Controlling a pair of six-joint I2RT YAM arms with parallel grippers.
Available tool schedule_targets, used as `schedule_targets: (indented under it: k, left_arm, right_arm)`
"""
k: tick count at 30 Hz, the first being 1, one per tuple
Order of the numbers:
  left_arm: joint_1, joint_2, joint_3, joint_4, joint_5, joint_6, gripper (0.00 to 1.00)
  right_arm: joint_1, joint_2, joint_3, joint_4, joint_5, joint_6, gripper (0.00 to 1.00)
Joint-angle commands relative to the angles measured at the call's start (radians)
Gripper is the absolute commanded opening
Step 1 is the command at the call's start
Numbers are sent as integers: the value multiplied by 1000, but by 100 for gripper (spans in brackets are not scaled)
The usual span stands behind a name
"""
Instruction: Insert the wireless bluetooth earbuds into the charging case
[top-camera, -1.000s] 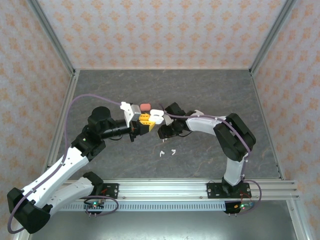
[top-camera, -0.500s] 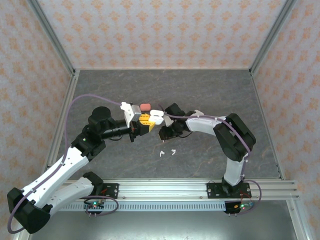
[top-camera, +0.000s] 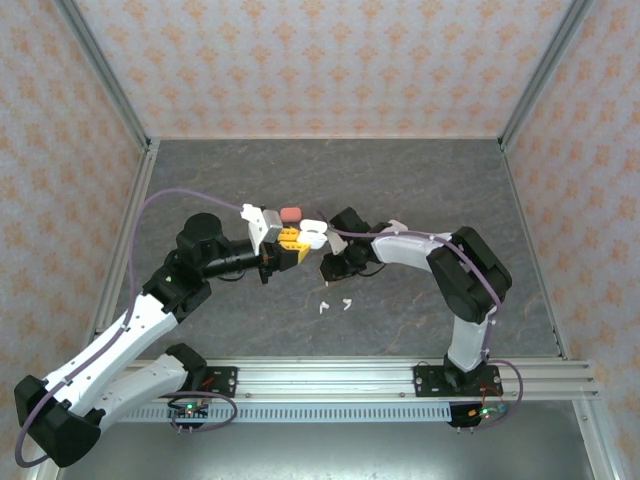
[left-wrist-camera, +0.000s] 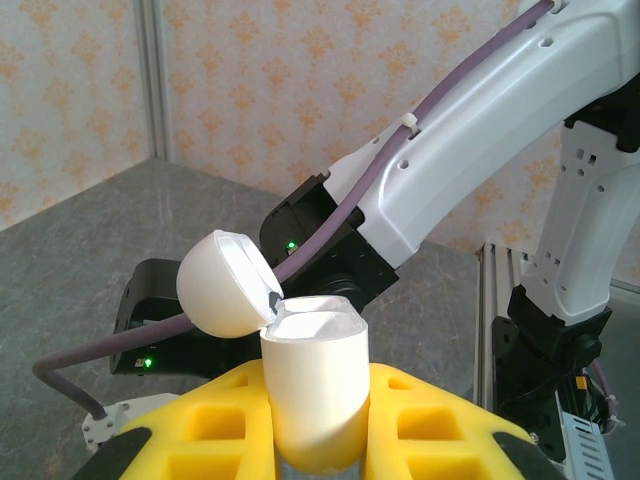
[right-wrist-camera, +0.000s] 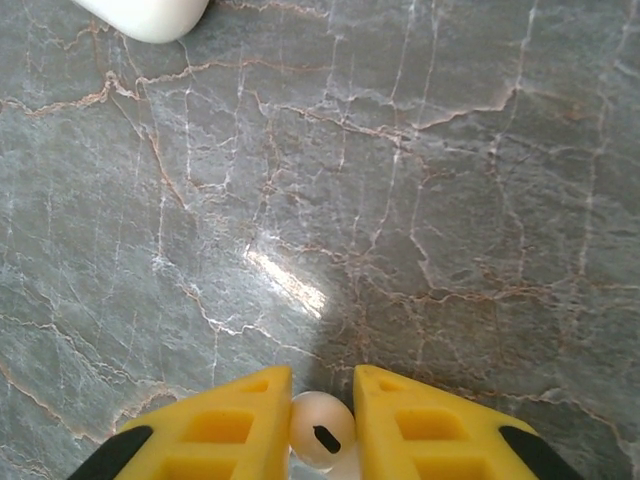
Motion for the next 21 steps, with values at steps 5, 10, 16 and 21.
schedule_targets:
  k: [5, 10, 16, 21]
  left_arm:
    - [-7, -10, 10, 21, -40, -3, 15]
    - [-9, -14, -52, 116, -101, -89, 14]
    - [-8, -12, -126, 239, -167, -171, 13]
    - [-8, 11, -139, 273, -166, -190, 13]
  right_arm:
    - [14, -140, -53, -22, 61, 22, 21]
    - [14, -290, -62, 3, 150, 64, 21]
    - [10, -478, -38, -6, 262, 84, 20]
    - [10, -617, -9, 5, 332, 83, 20]
